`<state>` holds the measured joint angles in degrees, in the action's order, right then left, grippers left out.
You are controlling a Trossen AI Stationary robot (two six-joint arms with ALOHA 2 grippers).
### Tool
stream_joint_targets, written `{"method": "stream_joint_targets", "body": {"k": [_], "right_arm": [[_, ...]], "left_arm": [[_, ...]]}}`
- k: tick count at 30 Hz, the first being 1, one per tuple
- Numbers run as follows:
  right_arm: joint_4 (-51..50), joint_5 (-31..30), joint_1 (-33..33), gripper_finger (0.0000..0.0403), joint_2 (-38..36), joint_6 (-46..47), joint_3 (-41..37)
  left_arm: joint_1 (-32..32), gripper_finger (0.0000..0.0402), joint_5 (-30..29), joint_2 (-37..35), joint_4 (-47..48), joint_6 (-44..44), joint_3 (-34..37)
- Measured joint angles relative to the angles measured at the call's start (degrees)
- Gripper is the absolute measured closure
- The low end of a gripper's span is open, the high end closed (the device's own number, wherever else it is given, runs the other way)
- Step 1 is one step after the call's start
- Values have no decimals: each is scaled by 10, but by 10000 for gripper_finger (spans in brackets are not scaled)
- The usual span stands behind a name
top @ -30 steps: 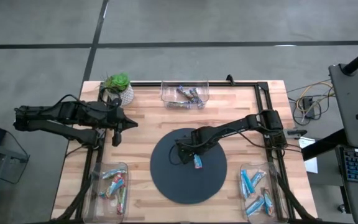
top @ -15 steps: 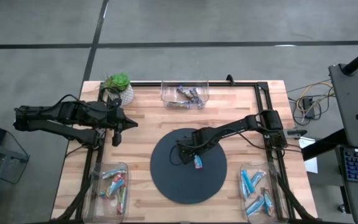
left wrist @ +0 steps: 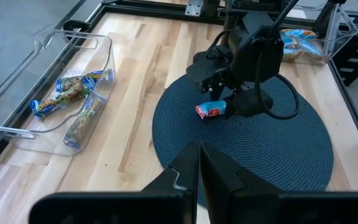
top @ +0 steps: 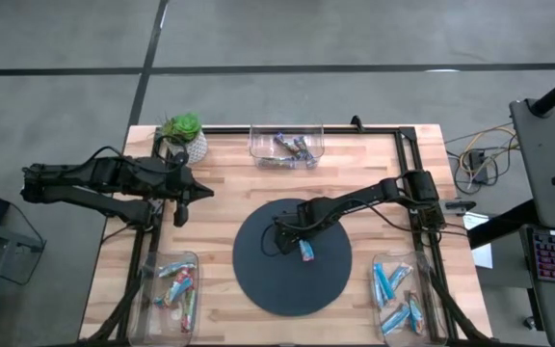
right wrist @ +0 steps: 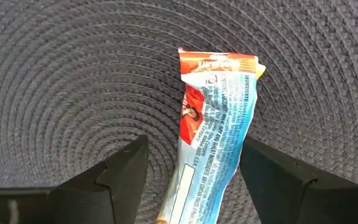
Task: Pick and place Granola Bars by type
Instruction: Put the red granola bar into the bottom left transparent bin
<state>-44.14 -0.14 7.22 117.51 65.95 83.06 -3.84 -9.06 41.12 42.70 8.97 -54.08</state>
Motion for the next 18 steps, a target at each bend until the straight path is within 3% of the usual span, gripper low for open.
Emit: {"method": "stream_joint_targets", "body": {"k": [11,18], "right_arm": [[2,12,-1,173,23,-2,0],[-2,13,0,196,24,-3,2]], "left_arm": [[0,402,0,0,1,3,0],[0,402,0,0,3,5,0]]}}
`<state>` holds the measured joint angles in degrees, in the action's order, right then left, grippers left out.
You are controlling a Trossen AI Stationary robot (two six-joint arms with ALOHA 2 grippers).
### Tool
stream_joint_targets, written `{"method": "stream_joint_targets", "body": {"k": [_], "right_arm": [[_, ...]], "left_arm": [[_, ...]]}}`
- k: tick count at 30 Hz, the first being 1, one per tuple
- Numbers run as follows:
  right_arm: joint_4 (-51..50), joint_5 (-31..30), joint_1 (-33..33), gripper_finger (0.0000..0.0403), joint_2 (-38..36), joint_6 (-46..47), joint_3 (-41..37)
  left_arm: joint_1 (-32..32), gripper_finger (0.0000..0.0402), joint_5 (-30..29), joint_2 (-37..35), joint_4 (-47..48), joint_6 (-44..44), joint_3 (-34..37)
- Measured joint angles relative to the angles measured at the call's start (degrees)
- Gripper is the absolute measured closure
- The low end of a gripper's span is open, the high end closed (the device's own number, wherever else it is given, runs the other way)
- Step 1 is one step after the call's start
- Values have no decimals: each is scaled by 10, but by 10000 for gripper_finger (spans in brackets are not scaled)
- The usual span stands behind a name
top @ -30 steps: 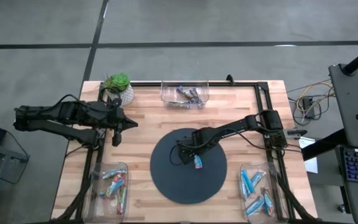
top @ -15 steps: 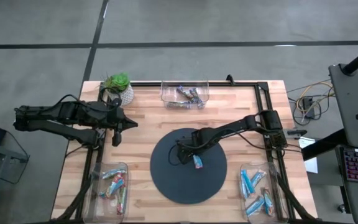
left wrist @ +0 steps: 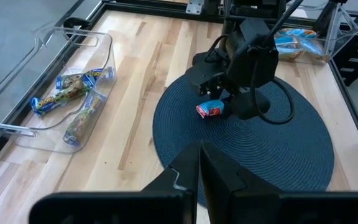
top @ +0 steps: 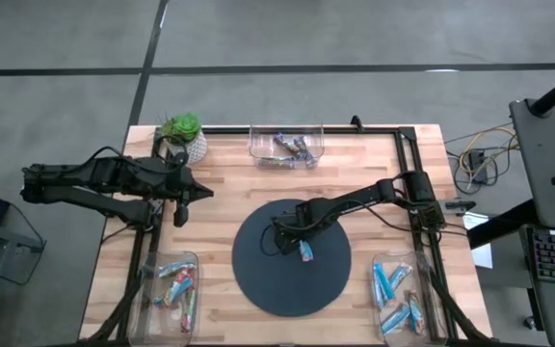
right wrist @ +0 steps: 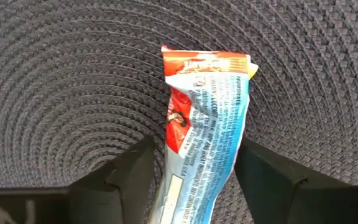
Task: Pick and place Granola Bars by type
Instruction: Put the red granola bar into the bottom left transparent bin
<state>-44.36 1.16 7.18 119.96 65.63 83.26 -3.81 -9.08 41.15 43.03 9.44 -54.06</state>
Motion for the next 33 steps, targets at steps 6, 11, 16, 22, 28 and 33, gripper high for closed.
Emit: {"method": "stream_joint_targets", "body": {"k": [6,11,16,22,28,33], "right_arm": [[0,2,0,244,0,0,0],[0,4,0,290,0,-1,0],[0,4,0,325,0,-3,0],[1,4,0,340,-2,-3,-1],[1,6,1,342,-16,0,-3],[4,6,1,342,-47,-1,2]], "left_arm": [[0,402,0,0,0,6,0],[0,402,0,0,-1,8,0],[0,402,0,0,-1,10,0],[0,402,0,0,-1,11,0],[0,402,0,0,-1,11,0],[0,402,0,0,-1,11,0]]}}
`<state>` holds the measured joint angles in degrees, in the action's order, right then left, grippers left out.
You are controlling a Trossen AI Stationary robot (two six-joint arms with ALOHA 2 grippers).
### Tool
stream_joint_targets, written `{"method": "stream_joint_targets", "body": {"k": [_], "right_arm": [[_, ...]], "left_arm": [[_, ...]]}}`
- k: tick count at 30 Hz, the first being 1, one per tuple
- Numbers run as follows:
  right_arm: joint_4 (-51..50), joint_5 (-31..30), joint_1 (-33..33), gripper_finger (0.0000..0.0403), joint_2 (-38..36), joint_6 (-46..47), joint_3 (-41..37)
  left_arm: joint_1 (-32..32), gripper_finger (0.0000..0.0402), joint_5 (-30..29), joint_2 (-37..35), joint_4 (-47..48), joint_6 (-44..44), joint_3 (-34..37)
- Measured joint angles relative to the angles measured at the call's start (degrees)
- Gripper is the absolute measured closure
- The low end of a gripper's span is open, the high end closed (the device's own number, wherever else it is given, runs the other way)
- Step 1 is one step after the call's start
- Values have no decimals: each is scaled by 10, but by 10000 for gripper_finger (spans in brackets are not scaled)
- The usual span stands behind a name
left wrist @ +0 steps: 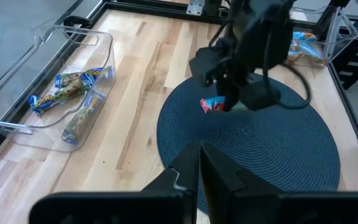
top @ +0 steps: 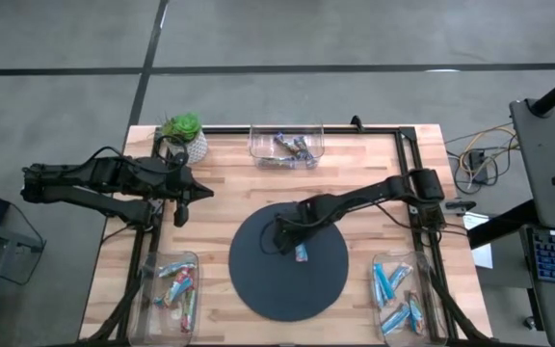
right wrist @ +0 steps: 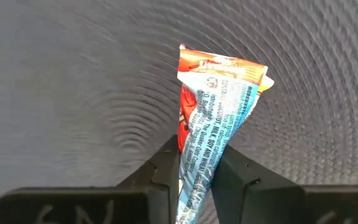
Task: Pick and place Granola Bars by type
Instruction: Put the red granola bar into the bottom left transparent bin
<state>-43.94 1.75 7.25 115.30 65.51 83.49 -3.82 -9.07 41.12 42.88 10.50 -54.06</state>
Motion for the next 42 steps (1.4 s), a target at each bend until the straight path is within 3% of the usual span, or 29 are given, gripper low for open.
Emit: {"method": "stream_joint_targets", "body": {"k": [15,42], "right_arm": [[84,-34,1,342,-33,-62,75],[295,-28,6,349,-33,-90,81]], "left_arm": [[0,402,0,0,0,-2,0],[0,402,-15,0,2,-2,0]]}}
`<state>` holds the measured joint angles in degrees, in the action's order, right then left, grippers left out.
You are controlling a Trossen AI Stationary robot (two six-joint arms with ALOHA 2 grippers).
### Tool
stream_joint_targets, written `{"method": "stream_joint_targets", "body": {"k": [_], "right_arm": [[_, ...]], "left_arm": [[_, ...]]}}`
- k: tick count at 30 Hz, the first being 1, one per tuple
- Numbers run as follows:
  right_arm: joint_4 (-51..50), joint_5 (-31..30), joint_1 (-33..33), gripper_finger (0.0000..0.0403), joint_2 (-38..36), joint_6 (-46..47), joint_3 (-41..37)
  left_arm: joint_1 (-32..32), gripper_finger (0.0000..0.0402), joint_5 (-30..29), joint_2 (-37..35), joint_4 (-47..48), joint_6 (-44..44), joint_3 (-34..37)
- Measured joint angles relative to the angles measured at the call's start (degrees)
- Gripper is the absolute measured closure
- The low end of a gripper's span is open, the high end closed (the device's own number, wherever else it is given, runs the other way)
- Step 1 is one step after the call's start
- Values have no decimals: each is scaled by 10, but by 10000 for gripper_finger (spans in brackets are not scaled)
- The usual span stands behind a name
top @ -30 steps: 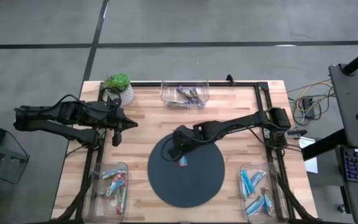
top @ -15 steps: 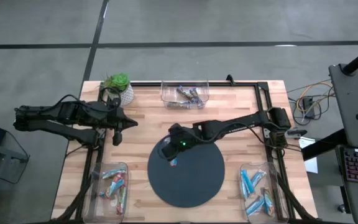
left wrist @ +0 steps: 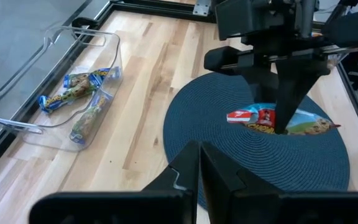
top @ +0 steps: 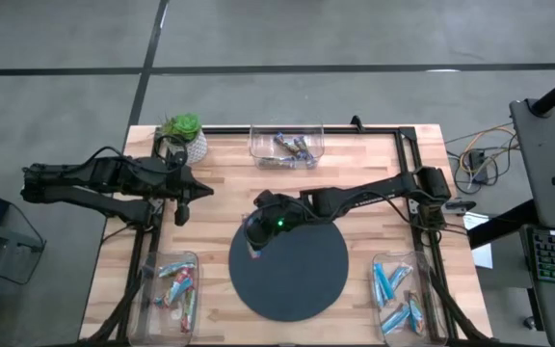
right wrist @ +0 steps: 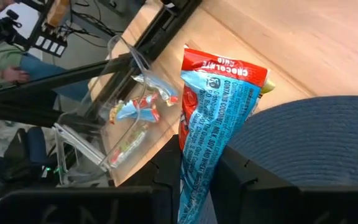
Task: Pick and place Granola Bars by type
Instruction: Put the red granola bar into the bottom left transparent bin
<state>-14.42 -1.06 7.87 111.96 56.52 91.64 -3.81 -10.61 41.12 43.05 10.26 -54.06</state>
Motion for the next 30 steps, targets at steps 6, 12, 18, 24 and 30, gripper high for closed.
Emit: {"method": "stream_joint_targets", "body": {"k": [6,12,18,24,30], "right_arm": [[5,0,4,351,0,0,0],[52,20,13,351,0,-1,0],[94,37,17,351,0,-13,9],[93,44,17,351,12,-26,48],[90,55,18,351,55,-42,118]], "left_arm": [[0,402,0,0,0,0,0],[0,402,-7,0,0,0,0],[0,402,-42,0,0,0,0],[0,402,-45,0,0,2,0],[0,402,-45,1,-1,2,0]]}}
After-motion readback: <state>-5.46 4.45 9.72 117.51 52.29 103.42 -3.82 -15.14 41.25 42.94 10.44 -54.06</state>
